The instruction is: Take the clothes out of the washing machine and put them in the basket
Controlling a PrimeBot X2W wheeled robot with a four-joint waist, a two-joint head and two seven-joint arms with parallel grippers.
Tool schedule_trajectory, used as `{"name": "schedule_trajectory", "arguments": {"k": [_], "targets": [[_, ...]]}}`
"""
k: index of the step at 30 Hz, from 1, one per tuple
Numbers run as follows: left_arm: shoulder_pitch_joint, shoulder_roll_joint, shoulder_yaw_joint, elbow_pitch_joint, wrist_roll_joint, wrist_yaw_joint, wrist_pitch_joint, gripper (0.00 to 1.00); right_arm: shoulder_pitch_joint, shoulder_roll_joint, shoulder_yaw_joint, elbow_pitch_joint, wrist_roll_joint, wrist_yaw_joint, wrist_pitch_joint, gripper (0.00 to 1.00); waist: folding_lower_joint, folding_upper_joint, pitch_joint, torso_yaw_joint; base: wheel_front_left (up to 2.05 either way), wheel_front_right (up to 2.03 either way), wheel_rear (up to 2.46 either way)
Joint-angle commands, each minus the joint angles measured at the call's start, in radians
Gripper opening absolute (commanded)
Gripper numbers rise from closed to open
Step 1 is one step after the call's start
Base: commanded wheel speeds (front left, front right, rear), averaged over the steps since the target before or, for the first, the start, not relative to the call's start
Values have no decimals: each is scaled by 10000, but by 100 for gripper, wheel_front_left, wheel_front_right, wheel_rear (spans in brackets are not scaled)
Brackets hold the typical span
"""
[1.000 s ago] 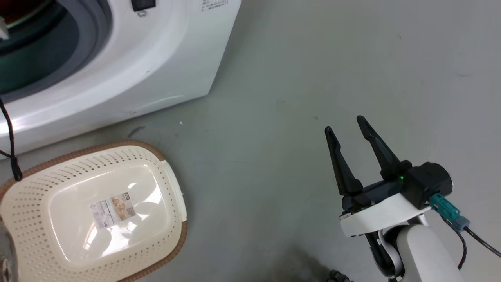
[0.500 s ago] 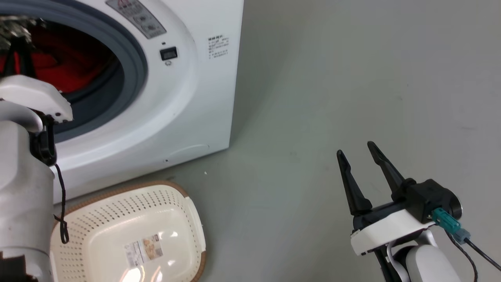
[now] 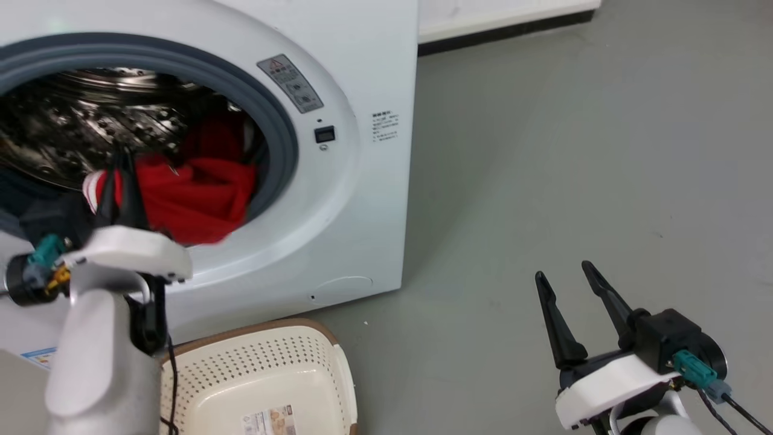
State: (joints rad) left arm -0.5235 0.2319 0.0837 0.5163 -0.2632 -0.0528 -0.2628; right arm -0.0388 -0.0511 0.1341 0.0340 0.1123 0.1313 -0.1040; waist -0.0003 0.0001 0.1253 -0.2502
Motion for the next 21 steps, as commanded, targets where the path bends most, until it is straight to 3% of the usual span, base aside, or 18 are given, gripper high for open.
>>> {"name": "schedule_trajectory", "arguments": {"k": [1, 12, 19, 21], "targets": [[393, -175, 77, -366, 43, 2, -28, 0, 168, 18, -59, -80, -96, -10, 46, 100, 3, -1, -342, 324, 0, 0, 0], [3965, -1423, -129, -3167, 156, 6, -26, 0, 835, 17, -256, -465, -219, -10, 433, 100, 3, -1, -1081, 1144, 0, 0, 0], [5307, -1715, -677, -2853, -296, 160, 38, 0, 757, 17, -198, -758, -197, -10, 603, 100, 3, -1, -737, 1441, 0, 0, 0], [5584, -1768, -1096, -1996, -582, 198, 55, 0, 556, 17, -145, -797, -139, -10, 642, 100, 3, -1, -299, 1446, 0, 0, 0]]}}
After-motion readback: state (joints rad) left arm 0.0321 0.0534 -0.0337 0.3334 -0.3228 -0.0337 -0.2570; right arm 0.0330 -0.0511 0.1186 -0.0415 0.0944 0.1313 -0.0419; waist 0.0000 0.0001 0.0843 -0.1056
